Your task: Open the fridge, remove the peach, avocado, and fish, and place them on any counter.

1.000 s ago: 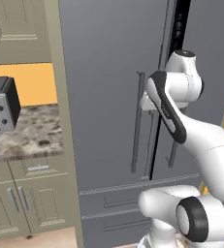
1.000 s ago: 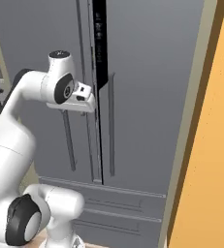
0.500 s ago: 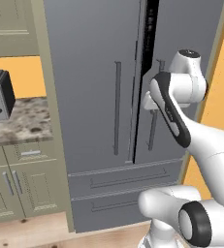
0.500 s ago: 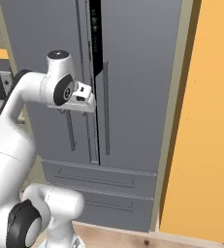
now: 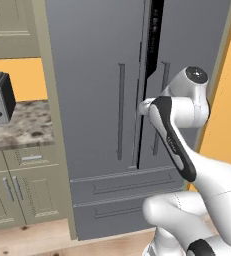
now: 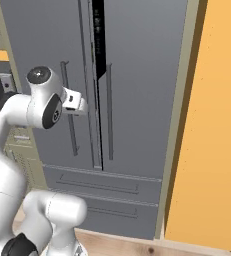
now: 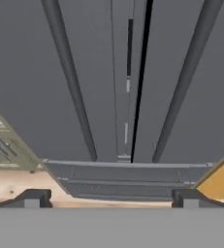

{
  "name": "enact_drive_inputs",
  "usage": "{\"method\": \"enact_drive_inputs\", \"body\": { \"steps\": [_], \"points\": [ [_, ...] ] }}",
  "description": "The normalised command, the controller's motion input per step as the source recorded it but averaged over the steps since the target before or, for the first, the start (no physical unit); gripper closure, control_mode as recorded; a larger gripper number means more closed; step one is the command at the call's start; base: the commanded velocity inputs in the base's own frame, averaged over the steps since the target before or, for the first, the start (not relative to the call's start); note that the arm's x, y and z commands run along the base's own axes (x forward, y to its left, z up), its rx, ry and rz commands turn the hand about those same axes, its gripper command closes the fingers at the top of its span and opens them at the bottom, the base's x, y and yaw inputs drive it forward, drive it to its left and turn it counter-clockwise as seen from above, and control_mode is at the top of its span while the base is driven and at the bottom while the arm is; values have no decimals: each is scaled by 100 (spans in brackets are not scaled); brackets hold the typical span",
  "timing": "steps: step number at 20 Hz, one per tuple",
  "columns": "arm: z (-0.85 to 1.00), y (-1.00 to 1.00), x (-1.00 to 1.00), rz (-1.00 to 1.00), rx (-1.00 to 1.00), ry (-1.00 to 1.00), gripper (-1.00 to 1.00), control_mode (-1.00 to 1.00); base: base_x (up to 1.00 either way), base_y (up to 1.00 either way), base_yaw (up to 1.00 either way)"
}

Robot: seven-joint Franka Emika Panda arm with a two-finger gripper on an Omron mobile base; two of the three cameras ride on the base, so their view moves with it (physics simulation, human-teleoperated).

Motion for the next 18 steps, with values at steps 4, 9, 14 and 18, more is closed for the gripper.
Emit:
{"method": "enact_drive_inputs", "body": {
  "steps": [4, 9, 14, 18],
  "points": [
    [1, 42, 1, 0, 0, -4, -100, -100, 0, 0, 0],
    [0, 37, 11, 0, 0, -1, -100, -100, 0, 0, 0],
    [0, 34, 35, 0, 0, 0, -100, -100, 0, 0, 0],
    [0, 2, 62, 0, 0, -4, -100, -100, 0, 0, 0]
  ]
}}
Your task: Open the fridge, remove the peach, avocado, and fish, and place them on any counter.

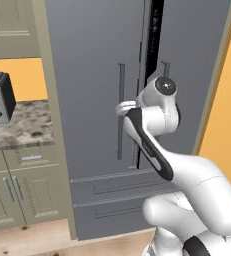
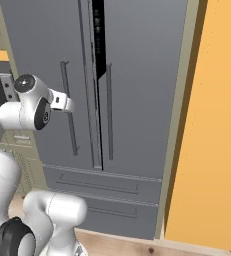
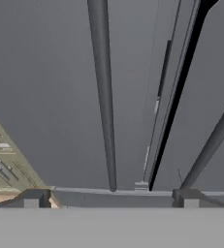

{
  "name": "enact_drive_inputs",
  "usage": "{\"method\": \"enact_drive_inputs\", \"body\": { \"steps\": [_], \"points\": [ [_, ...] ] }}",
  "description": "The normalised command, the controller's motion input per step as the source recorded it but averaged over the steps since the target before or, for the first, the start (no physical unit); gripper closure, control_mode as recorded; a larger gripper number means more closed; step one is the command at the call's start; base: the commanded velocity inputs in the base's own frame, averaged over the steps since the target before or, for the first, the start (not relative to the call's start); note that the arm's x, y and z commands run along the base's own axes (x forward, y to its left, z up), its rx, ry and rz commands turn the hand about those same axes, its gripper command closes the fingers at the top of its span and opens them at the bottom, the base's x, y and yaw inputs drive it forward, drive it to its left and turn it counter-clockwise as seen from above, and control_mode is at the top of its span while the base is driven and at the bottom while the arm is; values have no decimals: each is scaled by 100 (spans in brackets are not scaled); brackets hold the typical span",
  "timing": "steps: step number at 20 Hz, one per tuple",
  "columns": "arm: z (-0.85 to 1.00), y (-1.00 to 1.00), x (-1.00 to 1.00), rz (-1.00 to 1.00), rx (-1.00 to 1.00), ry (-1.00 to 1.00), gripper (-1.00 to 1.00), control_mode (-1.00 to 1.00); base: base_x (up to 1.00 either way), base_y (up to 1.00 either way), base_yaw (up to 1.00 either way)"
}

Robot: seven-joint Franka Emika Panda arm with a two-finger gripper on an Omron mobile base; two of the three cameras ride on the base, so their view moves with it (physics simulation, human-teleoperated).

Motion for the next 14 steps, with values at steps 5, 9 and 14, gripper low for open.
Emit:
{"method": "enact_drive_inputs", "body": {
  "steps": [5, 9, 14],
  "points": [
    [0, 8, 61, 0, 0, -9, -100, -100, 0, 0, 0],
    [0, 16, 67, -1, 0, -9, -100, -100, 0, 0, 0],
    [0, 3, 68, -4, 0, -7, -100, -100, 0, 0, 0]
  ]
}}
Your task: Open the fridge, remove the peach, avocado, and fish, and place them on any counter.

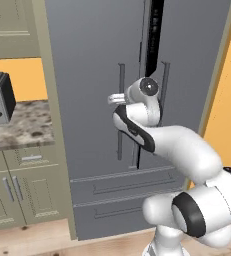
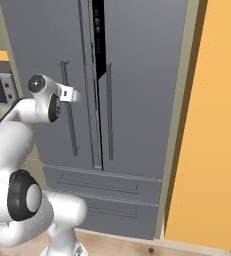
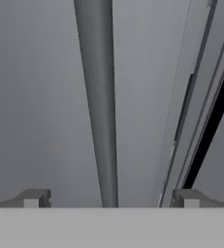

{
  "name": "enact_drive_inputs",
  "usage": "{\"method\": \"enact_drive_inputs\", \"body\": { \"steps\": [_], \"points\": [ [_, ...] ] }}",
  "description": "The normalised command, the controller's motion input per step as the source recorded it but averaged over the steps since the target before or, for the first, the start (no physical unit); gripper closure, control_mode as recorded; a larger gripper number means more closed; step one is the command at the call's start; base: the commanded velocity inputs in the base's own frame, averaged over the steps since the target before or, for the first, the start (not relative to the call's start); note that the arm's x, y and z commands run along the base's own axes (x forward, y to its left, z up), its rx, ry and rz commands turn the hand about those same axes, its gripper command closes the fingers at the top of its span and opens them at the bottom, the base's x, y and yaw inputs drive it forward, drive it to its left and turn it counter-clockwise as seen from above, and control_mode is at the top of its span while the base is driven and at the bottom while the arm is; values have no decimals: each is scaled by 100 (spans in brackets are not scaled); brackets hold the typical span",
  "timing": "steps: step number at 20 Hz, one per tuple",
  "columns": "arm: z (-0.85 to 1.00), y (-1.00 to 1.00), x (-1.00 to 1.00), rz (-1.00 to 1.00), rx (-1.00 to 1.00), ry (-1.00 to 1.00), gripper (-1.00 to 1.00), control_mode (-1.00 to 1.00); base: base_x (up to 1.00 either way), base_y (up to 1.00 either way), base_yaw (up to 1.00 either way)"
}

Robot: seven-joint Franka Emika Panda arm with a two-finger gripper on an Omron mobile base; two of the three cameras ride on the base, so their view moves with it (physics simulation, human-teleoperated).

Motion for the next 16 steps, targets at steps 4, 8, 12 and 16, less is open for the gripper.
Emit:
{"method": "enact_drive_inputs", "body": {
  "steps": [4, 8, 12, 16],
  "points": [
    [-3, 1, 66, -3, 0, -7, -100, -100, 0, 0, 0],
    [-15, 8, 61, 0, 0, -2, -100, -100, 0, 0, 0],
    [-23, 14, 75, 0, 0, 0, -100, -100, 0, 0, 0],
    [-24, 18, 67, 0, 0, 0, 100, -100, 0, 0, 0]
  ]
}}
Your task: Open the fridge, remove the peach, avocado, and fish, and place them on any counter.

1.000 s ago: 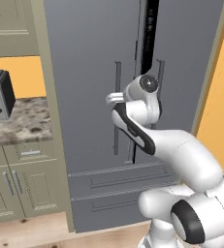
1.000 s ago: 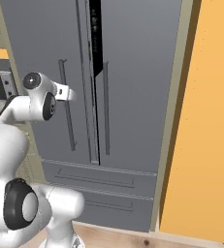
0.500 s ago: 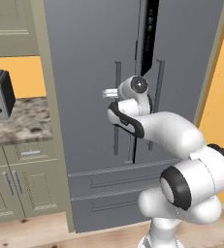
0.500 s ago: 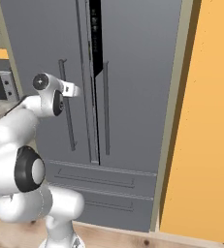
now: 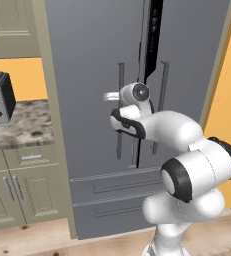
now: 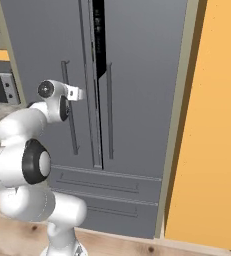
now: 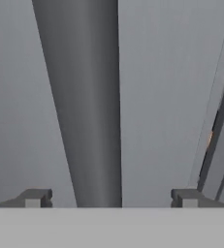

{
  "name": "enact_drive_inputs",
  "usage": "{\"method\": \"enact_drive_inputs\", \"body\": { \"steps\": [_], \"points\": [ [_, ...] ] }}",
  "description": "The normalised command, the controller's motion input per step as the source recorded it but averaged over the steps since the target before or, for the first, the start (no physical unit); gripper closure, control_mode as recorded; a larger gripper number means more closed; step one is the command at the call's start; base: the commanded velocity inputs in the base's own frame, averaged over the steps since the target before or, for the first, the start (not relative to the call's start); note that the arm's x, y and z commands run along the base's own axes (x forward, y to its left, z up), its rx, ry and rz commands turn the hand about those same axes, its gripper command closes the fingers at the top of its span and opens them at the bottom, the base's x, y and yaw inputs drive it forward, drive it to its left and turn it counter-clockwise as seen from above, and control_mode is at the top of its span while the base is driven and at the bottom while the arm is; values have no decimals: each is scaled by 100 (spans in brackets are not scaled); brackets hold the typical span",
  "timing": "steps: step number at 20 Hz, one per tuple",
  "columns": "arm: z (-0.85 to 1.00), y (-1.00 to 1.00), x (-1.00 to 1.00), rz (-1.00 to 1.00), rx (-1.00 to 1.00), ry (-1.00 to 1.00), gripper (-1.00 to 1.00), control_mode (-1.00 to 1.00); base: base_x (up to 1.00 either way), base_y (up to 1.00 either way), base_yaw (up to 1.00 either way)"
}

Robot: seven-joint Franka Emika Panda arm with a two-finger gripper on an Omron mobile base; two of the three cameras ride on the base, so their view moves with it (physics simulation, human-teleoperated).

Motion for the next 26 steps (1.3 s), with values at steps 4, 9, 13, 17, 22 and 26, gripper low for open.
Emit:
{"method": "enact_drive_inputs", "body": {
  "steps": [4, 9, 13, 17, 22, 26],
  "points": [
    [2, 55, -3, 0, 0, 0, 100, -100, 0, 0, 0],
    [14, 80, -52, 0, 0, 0, 100, -100, 0, 0, 0],
    [24, 74, -100, 0, 0, 0, 100, -100, 0, 0, 0],
    [31, 89, -100, 4, 2, 8, 100, -100, 0, 0, 0],
    [25, 100, -100, 6, 0, 15, 100, -100, 0, 0, 0],
    [25, 94, -84, 2, 0, 8, -100, -100, 0, 0, 0]
  ]
}}
